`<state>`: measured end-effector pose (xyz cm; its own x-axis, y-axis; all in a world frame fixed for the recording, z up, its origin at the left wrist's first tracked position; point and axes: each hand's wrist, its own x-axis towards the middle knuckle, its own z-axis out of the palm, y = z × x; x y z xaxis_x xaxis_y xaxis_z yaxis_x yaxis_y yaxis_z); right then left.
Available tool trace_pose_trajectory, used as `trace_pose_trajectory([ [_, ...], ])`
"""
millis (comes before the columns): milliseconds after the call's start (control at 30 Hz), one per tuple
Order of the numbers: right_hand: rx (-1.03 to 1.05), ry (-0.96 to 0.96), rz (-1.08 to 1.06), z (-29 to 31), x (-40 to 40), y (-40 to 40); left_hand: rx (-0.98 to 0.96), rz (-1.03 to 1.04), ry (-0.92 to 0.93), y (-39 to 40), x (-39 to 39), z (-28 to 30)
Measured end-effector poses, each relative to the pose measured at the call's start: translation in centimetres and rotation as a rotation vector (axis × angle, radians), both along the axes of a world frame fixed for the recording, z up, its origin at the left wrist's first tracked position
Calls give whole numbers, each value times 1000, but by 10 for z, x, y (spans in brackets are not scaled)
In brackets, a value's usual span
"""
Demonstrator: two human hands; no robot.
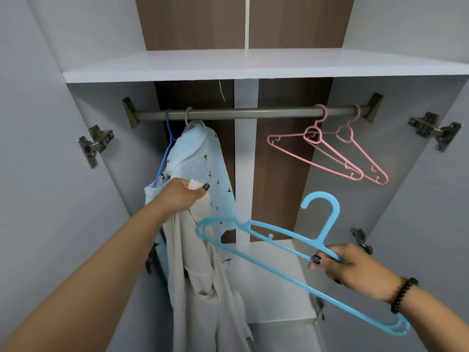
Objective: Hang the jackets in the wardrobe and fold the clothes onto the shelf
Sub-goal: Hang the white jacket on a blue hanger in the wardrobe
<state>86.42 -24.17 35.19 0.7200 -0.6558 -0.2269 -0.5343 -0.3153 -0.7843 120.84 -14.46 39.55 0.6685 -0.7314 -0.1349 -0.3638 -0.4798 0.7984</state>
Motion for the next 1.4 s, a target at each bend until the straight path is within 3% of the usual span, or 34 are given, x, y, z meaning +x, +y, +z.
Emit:
trace_pose_trajectory([
  [167, -112, 85, 40, 1, 5, -9, 10, 5, -31, -4, -30, 12],
  [367, -161, 221, 189, -5, 25, -6, -156, 45, 49, -6, -73, 37],
  [533, 49, 247, 208, -17, 46, 11, -339, 102, 237, -5, -108, 62],
  [633, 147, 136, 140, -21, 48, 17, -409, 119, 369, -1, -123, 75],
  [767, 70, -135, 17, -15, 44, 11, -438, 98, 427, 7, -136, 81],
  [867, 11, -265, -30, -5, 33, 0, -409, 133, 218, 10, -142, 70],
  [1000, -43, -317, 44, 5, 13, -11, -226, 136, -530, 8, -132, 38],
  [1100, -43, -335, 87, 5, 2, -22, -197, -107, -900, 6, -126, 24],
  [1167, -36, -338, 97, 2, -5, -29, -36, -322, -978, 2, -126, 22],
  [1267, -119, -308, 102, 1, -13, -38, 160, -456, -869, -2, -123, 19],
  [1400, -285, -246, 24, -5, -13, -55, 76, -415, -814, -7, -125, 8],
])
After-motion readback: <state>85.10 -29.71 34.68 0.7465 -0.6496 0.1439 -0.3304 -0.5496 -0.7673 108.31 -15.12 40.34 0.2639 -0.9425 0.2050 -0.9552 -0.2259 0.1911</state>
